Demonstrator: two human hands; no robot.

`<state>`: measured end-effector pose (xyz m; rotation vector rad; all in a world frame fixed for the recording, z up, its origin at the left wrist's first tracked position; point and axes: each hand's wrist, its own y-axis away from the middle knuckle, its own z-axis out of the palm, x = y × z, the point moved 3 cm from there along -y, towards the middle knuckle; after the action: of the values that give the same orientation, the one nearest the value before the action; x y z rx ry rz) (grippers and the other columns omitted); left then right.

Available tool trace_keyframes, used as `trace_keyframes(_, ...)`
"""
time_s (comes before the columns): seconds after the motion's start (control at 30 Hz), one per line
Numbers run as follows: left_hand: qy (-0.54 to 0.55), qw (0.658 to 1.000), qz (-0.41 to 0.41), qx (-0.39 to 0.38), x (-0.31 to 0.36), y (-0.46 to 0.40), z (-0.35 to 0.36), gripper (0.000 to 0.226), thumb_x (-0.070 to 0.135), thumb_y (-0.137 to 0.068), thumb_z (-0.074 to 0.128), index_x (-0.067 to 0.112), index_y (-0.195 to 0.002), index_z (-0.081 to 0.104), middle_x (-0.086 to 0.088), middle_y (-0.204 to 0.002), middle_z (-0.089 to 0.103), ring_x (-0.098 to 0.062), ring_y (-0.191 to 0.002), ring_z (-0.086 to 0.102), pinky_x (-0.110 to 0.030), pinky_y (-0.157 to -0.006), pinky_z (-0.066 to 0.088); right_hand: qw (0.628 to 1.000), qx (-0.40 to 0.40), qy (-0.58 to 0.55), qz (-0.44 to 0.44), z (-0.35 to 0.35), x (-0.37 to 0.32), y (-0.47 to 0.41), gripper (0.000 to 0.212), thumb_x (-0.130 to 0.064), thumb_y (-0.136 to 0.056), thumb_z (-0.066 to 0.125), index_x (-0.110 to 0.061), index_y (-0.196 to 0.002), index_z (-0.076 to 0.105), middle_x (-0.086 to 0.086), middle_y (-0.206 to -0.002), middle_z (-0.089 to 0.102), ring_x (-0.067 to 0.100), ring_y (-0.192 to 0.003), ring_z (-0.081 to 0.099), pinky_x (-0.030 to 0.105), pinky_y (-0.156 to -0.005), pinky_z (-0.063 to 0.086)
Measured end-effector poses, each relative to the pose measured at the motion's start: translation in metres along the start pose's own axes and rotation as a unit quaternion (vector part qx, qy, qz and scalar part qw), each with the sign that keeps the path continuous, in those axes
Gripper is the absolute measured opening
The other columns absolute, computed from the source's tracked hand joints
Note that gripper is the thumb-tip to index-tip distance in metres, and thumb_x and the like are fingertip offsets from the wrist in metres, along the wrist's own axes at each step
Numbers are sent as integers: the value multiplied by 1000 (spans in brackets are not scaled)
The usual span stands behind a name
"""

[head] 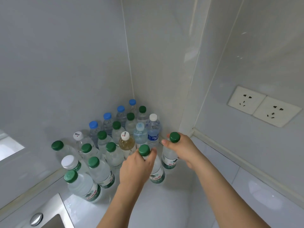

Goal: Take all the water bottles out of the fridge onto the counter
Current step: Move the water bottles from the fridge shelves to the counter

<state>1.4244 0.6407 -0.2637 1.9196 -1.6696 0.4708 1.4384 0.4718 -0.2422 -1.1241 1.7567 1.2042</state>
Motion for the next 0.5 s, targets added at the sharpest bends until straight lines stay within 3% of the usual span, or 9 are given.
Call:
trace_keyframes(0.1, 16, 1000, -18, 7, -2, -7, -1, 47, 68, -86, 43, 22, -78, 53, -3, -77, 58, -31, -78, 55, -35, -71, 44, 1000, -7, 0, -5, 6, 0, -16, 36, -29, -86, 71, -7, -113, 62, 11, -117, 66, 27, -110, 59, 37, -85, 48)
trace_keyframes(0.2, 27, 999, -17, -5, -7, -14, 1, 48, 70, -86, 43, 24, -82, 54, -3, -84, 65, -31, -84, 60, -36, -77, 49, 1000, -17, 10, -15, 11, 0, -33, 26, -29, -86, 71, -15, -106, 64, 5, -104, 67, 19, -92, 60, 35, -83, 49)
trace_keyframes(0.33, 31, 999, -11, -2, -10, -25, 6, 47, 69, -86, 44, 24, -93, 55, -3, -93, 67, -31, -93, 61, -35, -79, 47, 999, -11, 36, -34, 15, 5, -57, 14, -30, -85, 72, -22, -84, 61, -7, -83, 64, 11, -79, 57, 25, -68, 46)
trace_keyframes(0.5, 38, 999, -2, 2, -7, -39, 14, 49, 69, -86, 46, 22, -95, 56, -1, -91, 66, -30, -93, 61, -36, -78, 48, 998, -22, 50, -38, 19, 12, -76, 15, -33, -86, 70, -19, -87, 65, -6, -81, 66, 7, -74, 58, 24, -58, 43)
